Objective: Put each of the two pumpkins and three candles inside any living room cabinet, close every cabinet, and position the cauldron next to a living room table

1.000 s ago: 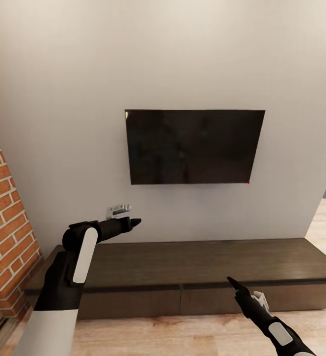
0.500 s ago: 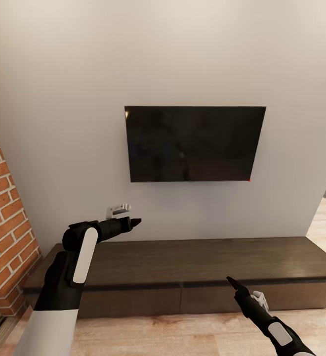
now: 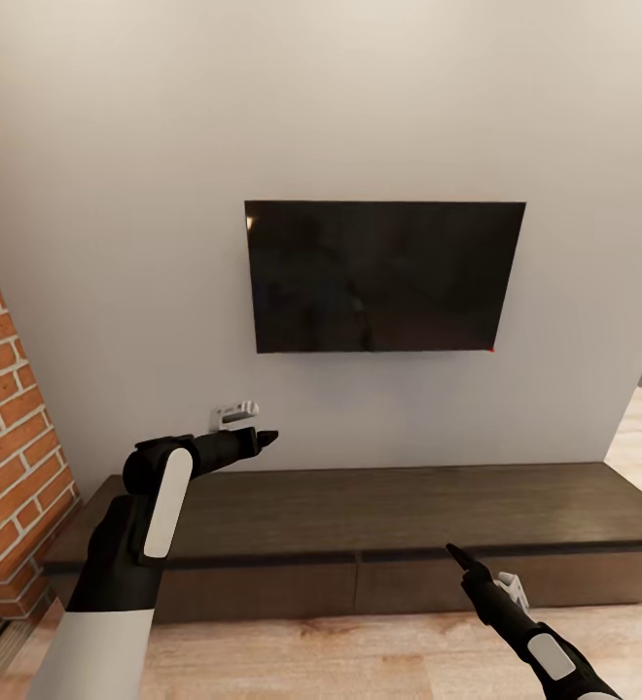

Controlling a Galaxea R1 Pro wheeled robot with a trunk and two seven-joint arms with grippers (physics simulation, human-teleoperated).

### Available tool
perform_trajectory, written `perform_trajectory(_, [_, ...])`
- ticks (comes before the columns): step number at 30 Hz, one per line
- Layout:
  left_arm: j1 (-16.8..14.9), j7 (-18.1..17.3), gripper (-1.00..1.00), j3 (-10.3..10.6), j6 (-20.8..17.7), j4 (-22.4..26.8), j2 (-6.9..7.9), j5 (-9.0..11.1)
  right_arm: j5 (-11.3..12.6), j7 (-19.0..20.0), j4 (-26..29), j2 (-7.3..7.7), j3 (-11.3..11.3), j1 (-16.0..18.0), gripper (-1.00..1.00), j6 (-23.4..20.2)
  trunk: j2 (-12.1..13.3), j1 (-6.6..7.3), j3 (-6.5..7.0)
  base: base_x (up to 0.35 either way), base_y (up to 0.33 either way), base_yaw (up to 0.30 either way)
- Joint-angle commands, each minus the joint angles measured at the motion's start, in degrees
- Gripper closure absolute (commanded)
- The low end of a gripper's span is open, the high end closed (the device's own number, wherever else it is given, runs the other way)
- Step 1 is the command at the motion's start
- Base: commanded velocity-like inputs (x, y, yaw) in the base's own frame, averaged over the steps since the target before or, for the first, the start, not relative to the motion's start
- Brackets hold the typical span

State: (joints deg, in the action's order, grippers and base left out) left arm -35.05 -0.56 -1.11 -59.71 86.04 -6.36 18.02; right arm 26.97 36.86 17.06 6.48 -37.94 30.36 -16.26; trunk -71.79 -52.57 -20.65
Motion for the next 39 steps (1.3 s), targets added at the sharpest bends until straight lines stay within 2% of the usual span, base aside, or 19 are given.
perform_trajectory(1, [0.0,-0.1,-1.0,-0.1,-0.3,0.0,-0.05,0.1,0.4,0.1,0.0,0.01,-0.2,0.0,-1.0,-0.5,-0.5,-0.23,-0.25,0.0,0.0,0.0])
perform_trajectory(20, [0.0,-0.1,-1.0,-0.1,-0.3,0.0,-0.05,0.0,0.7,0.5,-0.1,0.14,-0.4,-0.6,-1.0,-0.5,-8.1,-4.4,-3.66,0.0,0.0,0.0])
perform_trajectory(28, [0.0,-0.1,-1.0,0.0,-0.3,0.0,-0.05,0.0,0.8,5.9,-0.1,0.21,-0.6,-2.2,-1.0,-0.4,-11.3,-6.16,-5.1,0.0,0.0,0.0])
perform_trajectory(39, [0.0,-0.1,-1.0,1.1,-0.3,0.0,-0.05,0.0,0.9,8.4,-0.1,0.51,-0.8,-2.7,-1.0,-0.5,-15.7,-8.57,-7.08,0.0,0.0,0.0])
